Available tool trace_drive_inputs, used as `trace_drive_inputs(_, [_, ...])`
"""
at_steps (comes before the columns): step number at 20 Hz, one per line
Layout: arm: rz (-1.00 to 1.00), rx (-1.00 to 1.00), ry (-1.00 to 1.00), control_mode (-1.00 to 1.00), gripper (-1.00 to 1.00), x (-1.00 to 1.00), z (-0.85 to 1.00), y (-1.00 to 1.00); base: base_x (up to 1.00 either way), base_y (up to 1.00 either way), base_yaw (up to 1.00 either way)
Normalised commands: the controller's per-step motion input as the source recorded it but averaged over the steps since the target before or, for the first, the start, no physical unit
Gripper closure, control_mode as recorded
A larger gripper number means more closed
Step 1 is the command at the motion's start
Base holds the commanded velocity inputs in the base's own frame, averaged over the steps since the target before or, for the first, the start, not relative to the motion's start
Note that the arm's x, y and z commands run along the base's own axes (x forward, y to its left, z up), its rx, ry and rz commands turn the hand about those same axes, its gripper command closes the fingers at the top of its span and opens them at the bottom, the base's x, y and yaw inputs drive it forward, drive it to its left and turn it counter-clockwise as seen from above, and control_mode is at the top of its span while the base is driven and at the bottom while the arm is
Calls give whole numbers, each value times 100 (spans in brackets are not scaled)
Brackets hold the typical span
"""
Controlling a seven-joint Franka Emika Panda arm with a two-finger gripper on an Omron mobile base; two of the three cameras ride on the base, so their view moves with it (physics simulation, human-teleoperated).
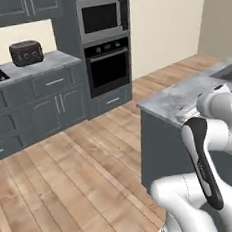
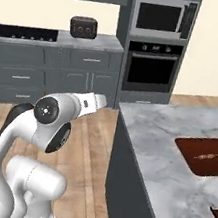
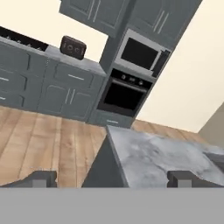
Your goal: Take the cake and cupcake from the fridge and place them on the empty tray on the dining counter.
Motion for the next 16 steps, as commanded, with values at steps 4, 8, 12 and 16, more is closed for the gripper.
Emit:
trace_drive_inputs(4, [0,0,0,100,-100,0,0,0,0,0,85])
trace_drive_inputs(8, [0,0,0,100,-100,0,0,0,5,0,87])
trace_drive_inputs(12, [0,0,0,100,-100,0,0,0,10,4,80])
trace_drive_inputs(16, [0,0,0,100,-100,0,0,0,13,10,76])
